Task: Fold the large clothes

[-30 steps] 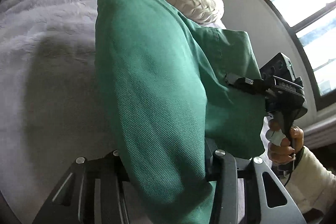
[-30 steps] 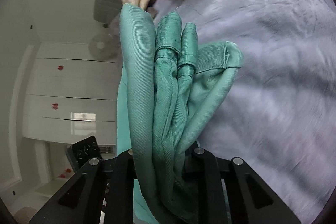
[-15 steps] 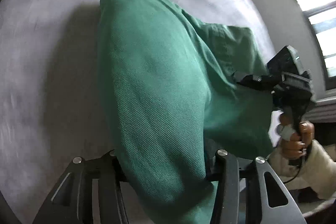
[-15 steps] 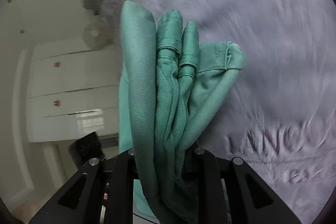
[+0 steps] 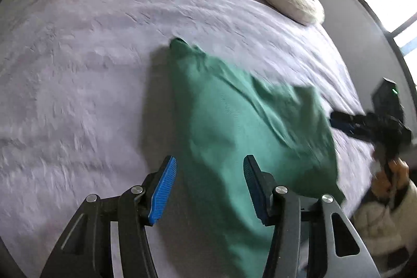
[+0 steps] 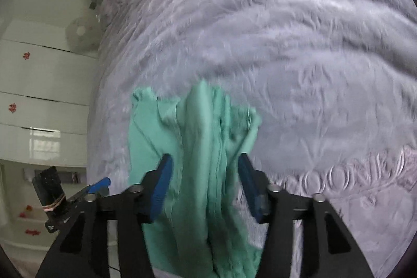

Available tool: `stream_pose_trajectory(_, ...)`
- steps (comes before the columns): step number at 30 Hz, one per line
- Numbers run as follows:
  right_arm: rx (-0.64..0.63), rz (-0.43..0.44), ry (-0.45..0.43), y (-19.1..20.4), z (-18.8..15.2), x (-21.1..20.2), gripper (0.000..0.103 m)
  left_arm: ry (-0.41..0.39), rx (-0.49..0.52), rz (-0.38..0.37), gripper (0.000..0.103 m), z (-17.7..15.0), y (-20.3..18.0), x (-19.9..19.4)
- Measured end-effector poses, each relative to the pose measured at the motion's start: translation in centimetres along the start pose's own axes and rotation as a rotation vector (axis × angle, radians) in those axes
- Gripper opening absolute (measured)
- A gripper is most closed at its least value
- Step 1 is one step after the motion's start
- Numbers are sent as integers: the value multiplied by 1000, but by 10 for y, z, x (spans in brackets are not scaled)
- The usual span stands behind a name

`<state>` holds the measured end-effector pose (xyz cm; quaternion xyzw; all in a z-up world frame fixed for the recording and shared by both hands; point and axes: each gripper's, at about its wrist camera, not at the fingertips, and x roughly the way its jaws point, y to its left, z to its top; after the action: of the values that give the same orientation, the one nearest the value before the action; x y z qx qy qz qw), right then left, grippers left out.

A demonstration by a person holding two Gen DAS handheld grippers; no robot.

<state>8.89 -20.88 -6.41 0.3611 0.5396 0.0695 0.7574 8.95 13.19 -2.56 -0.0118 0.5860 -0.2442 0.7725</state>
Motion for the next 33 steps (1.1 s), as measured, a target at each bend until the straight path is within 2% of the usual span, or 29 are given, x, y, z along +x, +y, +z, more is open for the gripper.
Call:
stream_pose_trajectory(2, -14, 3, 17, 5, 16, 18, 36, 1, -7, 50, 55, 9, -6, 23)
stream_pose_trajectory(3, -24, -11, 32, 6, 21, 30, 14, 6, -7, 69, 55, 11, -7, 31)
stream_pose_trajectory(4, -24, -32, 38, 1, 19, 31, 7, 13, -7, 85, 55, 13, -9, 41)
stream_pose_trajectory(7, -10, -107, 8, -10, 21, 41, 6, 10, -13, 99, 55, 12, -10, 57)
stream_pose_trajectory(9, 29, -129, 15, -31, 20, 53, 6, 5, -20, 111, 66, 12, -9, 64)
stream_pose_trajectory(10, 74, -115, 25, -44, 17, 59, 6, -3, -17, 125, 70, 10, -10, 68)
stream_pose_trajectory(13, 155, -49, 29, -64, 14, 63, 6, 14, -30, 133, 71, 6, -7, 63)
stream_pose_trajectory(15, 166, -52, 37, -63, 13, 55, 7, 19, -12, 181, 71, 3, -10, 55)
stream_pose_trajectory(16, 158, -67, 40, -62, 11, 46, 7, 16, 19, 215, 71, -2, -13, 44)
stream_pose_trajectory(17, 139, -89, 41, -57, 10, 38, 7, 16, 35, 218, 71, -5, -16, 38)
stream_pose_trajectory(19, 78, -111, 39, -42, 3, 16, 10, 35, 64, 183, 71, -19, -22, 21)
stream_pose_trajectory(23, -40, -90, 87, -8, -23, -10, 10, 85, 124, 149, 71, -53, -40, 1)
stream_pose_trajectory(26, -133, -77, 136, 17, -55, -22, 10, 143, 150, 126, 71, -84, -49, -2)
stream_pose_trajectory(29, -184, -73, 178, 31, -80, -23, 10, 198, 152, 139, 71, -110, -50, 3)
stream_pose_trajectory(33, -184, -175, 220, 18, -106, -14, 10, 179, 133, 146, 71, -132, -42, 7)
